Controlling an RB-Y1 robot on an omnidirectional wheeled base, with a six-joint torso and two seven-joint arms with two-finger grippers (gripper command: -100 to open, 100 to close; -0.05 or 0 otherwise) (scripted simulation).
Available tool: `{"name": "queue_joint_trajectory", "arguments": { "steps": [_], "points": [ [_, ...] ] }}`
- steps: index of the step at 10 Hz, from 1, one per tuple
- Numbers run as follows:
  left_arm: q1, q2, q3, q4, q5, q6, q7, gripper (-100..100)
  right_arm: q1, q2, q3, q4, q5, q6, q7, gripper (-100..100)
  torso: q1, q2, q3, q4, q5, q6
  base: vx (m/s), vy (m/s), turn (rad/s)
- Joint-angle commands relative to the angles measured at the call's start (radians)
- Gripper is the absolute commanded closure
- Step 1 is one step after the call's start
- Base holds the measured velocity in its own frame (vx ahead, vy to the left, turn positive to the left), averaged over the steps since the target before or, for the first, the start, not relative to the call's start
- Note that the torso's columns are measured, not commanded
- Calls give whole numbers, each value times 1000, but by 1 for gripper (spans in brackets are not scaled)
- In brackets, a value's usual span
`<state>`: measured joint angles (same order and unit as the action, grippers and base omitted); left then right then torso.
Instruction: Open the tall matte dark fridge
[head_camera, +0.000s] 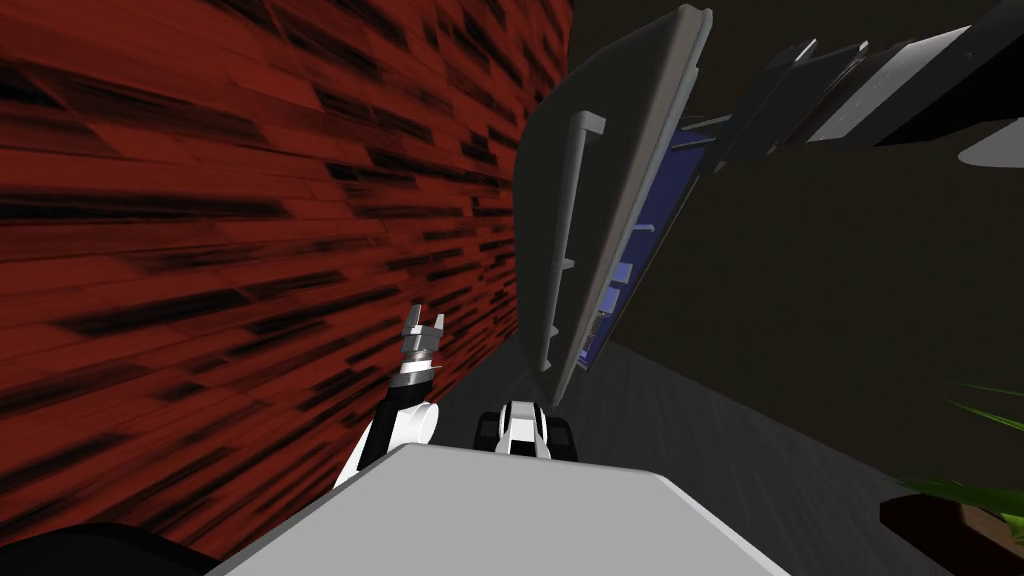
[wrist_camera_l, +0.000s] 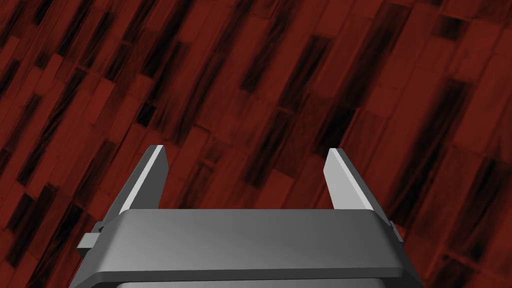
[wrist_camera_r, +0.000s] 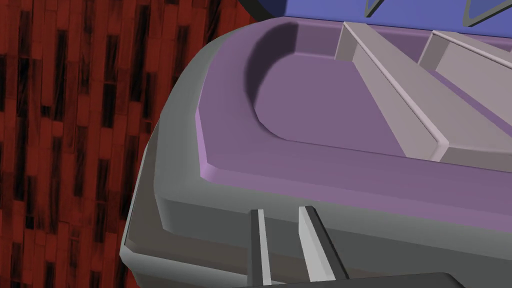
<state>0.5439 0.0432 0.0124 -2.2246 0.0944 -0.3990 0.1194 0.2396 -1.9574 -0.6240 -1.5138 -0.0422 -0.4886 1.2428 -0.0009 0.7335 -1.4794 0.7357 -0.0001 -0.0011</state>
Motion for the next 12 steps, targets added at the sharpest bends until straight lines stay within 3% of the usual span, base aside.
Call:
{"name": "queue_joint_trajectory", "arguments": {
  "steps": [1, 12],
  "points": [
    [0, 0, 0, 0, 0, 0, 0, 0, 1, -56, 1, 14, -4, -9, -20, -100, 1, -1, 0, -1, 0, -1, 6, 19, -62],
    [0, 0, 0, 0, 0, 0, 0, 0, 0, -279, 2, 85, -19, -47, -112, -100, 1, 4, 3, 2, 0, 1, 8, 27, -76]
  ]
}}
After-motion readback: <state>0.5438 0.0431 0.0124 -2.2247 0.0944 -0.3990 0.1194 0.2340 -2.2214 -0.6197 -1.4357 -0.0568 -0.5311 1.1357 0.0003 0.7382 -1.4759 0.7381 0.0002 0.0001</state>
